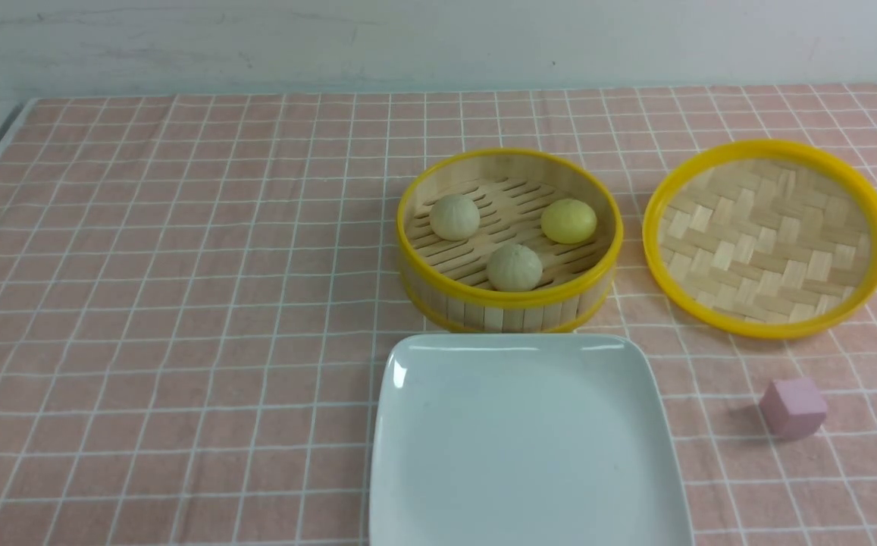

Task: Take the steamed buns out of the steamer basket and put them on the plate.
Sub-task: Use the right arm to grab the steamed stuffed bun that is closest to it

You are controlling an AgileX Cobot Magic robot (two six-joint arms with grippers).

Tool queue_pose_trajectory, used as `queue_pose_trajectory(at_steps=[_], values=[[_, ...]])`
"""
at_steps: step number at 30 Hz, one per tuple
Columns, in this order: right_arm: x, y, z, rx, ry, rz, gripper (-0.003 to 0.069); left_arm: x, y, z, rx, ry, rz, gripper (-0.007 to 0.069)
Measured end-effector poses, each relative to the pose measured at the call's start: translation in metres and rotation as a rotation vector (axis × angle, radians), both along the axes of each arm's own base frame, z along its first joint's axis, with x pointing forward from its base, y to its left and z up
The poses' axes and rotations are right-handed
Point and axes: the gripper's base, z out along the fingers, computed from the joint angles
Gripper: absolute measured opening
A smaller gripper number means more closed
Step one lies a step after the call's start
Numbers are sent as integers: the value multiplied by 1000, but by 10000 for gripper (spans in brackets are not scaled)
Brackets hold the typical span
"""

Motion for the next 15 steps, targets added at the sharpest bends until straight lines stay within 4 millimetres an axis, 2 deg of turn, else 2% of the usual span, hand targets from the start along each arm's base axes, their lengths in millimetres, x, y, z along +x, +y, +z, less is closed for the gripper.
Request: queue_pose_trajectory(at_steps=[12, 15], values=[[-1, 2, -10, -58, 99, 27, 240, 4, -4, 16, -96, -195, -24, 326], [-2, 5, -10, -75, 99, 60, 240, 4, -5, 23, -236, -286, -19, 326]])
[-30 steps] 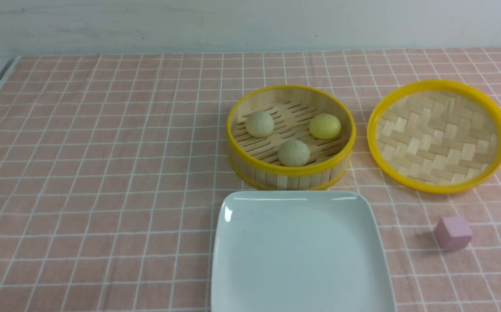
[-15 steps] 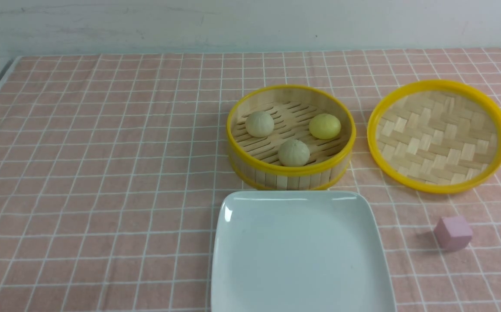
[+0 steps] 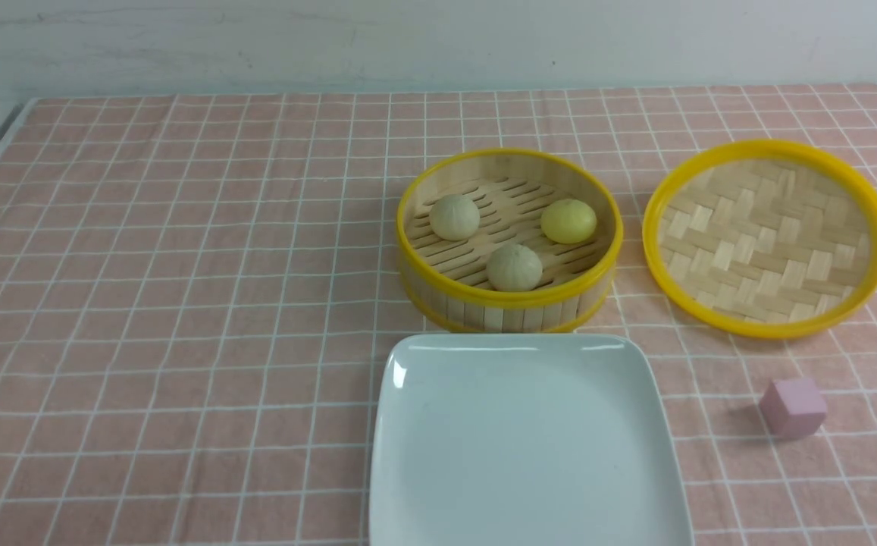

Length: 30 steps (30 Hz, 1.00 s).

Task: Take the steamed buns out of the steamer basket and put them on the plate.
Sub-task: Use the right arm to grab the steamed stuffed bun that is closest to it

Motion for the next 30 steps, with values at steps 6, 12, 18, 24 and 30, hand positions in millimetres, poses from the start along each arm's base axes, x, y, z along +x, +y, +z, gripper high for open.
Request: queue_pose_trajectory(at_steps=[6, 12, 18, 24, 30], values=[[3, 8, -8, -13, 27, 89, 240, 0, 0, 9, -241, -112, -5, 326], [5, 13, -23, -60, 122, 169, 240, 0, 0, 9, -243, -120, -5, 326], [4, 15, -26, -146, 140, 215, 240, 0, 0, 6, -262, -77, -6, 326], [18, 15, -27, -226, 228, 249, 242, -7, -3, 34, -294, -45, -23, 327], [52, 15, -19, -328, 311, 298, 242, -30, -9, 89, -181, -42, -72, 327]])
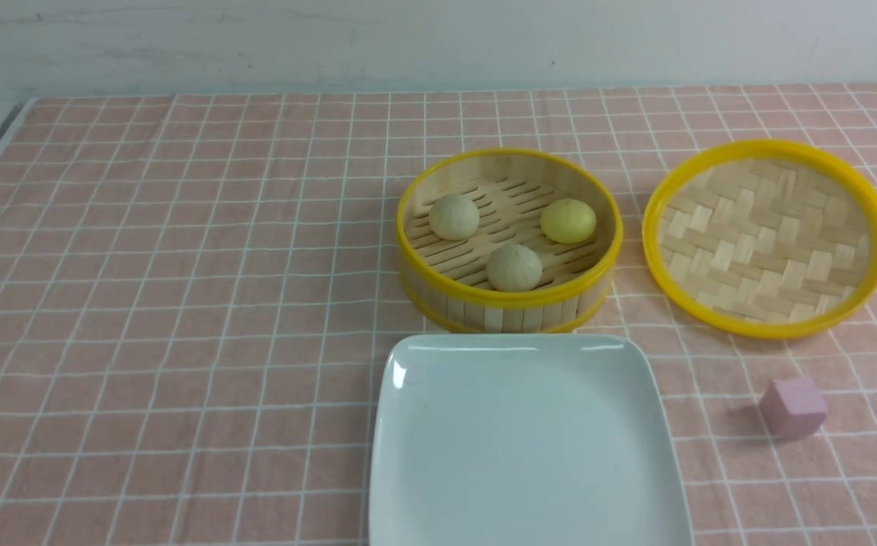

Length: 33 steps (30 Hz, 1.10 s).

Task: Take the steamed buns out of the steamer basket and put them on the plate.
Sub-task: Use the right arm to grab the steamed stuffed bun that is closest to it

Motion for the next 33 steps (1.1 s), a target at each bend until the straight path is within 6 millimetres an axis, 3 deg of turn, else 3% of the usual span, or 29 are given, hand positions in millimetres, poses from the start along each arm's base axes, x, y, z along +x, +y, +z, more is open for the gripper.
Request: queue_pose_trajectory(at_steps=[5, 9, 17, 26, 27, 33], values=[[33, 0, 19, -43, -40, 25, 242, -10, -10, 11, 15, 43, -105, 327], [57, 4, 36, -15, -60, 58, 242, -6, -20, 10, 46, 109, -216, 327], [114, 10, 51, -84, -37, 178, 242, 25, -37, 8, 167, 223, -478, 327], [157, 9, 60, -184, -37, 242, 242, 56, -35, 6, 372, 229, -509, 328], [170, 11, 61, -188, -32, 263, 242, 63, -34, 8, 429, 233, -521, 335], [201, 15, 55, -155, -11, 310, 242, 79, -33, 33, 471, 215, -525, 382]])
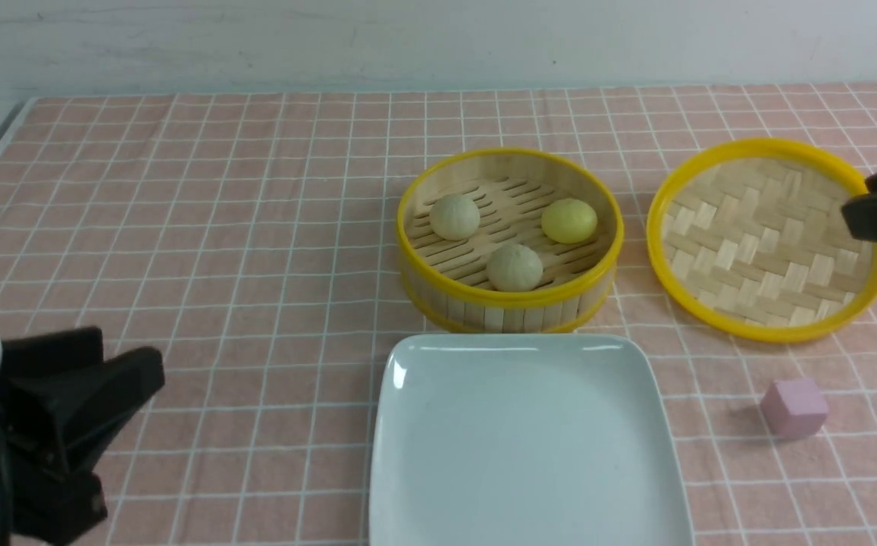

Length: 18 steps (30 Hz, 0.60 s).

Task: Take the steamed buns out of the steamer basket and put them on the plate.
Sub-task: Use the right arm to grab the steamed stuffed bun that is closest to it

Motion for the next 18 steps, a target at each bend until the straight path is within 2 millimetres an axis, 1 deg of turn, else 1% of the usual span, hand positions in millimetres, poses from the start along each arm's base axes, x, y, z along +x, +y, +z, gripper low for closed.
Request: queue_pose_trajectory(at_steps=[1, 2, 4, 6, 7, 8, 9, 11, 12, 13, 18], values=[[1, 0, 0, 3, 1, 1, 242, 1, 0, 1, 0, 3, -1, 385], [12, 1, -4, 6, 5, 16, 242, 7, 0, 13, 0, -9, -5, 407], [16, 2, -7, 6, 6, 24, 242, 11, 0, 20, 1, -17, -6, 416], [24, 4, -10, 11, 4, 50, 242, 20, 1, 29, 1, -14, -12, 423], [25, 5, -10, 18, 3, 57, 242, 24, 1, 31, 1, -2, -18, 424], [26, 5, -11, 16, 2, 59, 242, 24, 1, 32, 1, -5, -18, 425], [28, 6, -12, 25, -3, 73, 242, 32, 0, 33, -1, 22, -33, 426], [32, 8, -13, 46, -12, 95, 242, 43, -1, 29, -4, 88, -67, 428], [32, 8, -13, 46, -12, 95, 242, 43, -1, 30, -4, 87, -67, 428], [35, 10, -15, 57, -15, 107, 242, 52, -2, 24, -9, 142, -87, 428], [41, 12, -20, 78, -2, 127, 242, 80, 0, -5, 12, 319, -119, 428]])
